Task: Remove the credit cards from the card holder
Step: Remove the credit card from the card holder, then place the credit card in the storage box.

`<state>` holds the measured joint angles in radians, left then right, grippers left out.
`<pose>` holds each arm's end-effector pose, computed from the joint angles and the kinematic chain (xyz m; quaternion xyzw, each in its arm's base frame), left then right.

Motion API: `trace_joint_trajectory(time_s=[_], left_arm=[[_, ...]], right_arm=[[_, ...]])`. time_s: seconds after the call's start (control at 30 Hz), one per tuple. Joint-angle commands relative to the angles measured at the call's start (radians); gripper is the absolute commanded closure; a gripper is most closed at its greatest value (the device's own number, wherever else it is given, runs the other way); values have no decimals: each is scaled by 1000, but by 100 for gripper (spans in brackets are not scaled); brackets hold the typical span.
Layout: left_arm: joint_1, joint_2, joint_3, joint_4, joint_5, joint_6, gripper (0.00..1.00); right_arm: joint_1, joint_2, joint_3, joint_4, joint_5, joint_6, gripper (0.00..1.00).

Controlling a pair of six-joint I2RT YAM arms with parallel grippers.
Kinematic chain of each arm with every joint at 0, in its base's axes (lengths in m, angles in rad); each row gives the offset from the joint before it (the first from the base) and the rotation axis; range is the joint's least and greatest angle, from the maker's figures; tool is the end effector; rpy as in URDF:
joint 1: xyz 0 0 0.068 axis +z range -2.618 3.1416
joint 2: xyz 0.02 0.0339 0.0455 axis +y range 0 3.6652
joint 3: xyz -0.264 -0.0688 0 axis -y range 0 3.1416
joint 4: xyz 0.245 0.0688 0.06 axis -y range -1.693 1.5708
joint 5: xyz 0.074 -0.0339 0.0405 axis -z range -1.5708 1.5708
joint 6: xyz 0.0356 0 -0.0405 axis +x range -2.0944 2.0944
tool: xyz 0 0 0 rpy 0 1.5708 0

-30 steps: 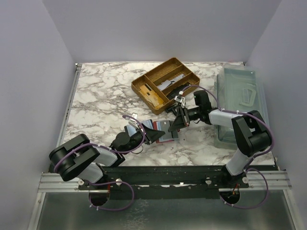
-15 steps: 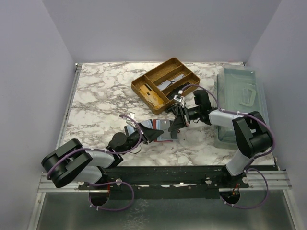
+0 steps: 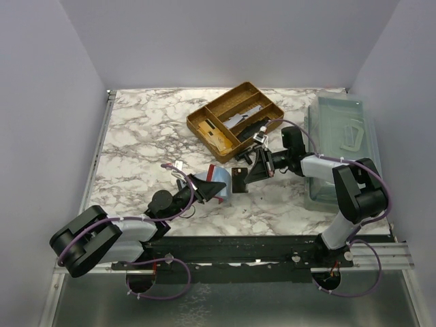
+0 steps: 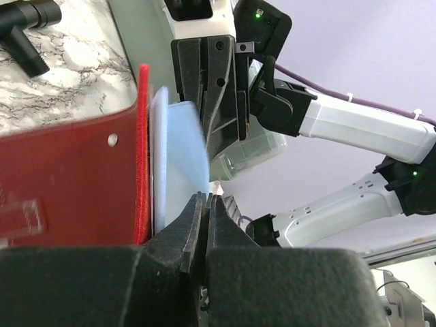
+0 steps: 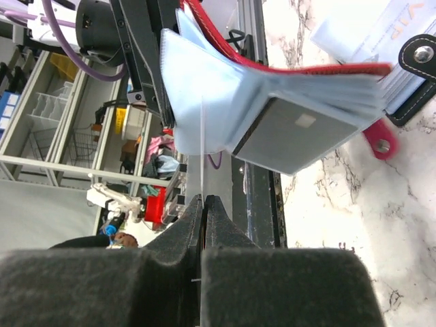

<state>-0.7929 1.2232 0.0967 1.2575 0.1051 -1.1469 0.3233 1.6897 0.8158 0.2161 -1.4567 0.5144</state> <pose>0.1363 -0.1437 0.1806 -0.0771 0.6551 -0.6389 0.3959 0.2887 0.1340 0.1786 -0.2282 0.6948 0.6796 0.0575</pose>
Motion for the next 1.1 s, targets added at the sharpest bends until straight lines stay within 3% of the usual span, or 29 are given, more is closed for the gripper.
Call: trace_joint_trajectory(time_s=[0.0, 0.1, 0.27, 0.47, 0.77, 0.93, 1.07], left_arm=[[6, -9, -12, 61, 7, -2, 100], [11, -31, -25, 27, -3, -14, 100], [12, -76, -24, -63, 9, -39, 100], [12, -32, 26, -77, 61, -82, 100], [-15, 138, 155, 31, 47, -171, 100], [-39, 255, 153, 176, -44, -202, 100], [-51, 454, 107, 342, -86, -235, 100]], right_arm=[[-10, -20, 13, -52, 18, -88, 100], [-27, -27, 91, -308, 68, -311, 100], [-36, -100, 164, -517, 234, -530, 100], [-51, -201, 226, -607, 524, -658, 100], [-98, -130, 395, -645, 772, -578, 100], [-133, -30, 501, -633, 817, -429, 100], [-140, 45, 552, -597, 845, -311, 100]])
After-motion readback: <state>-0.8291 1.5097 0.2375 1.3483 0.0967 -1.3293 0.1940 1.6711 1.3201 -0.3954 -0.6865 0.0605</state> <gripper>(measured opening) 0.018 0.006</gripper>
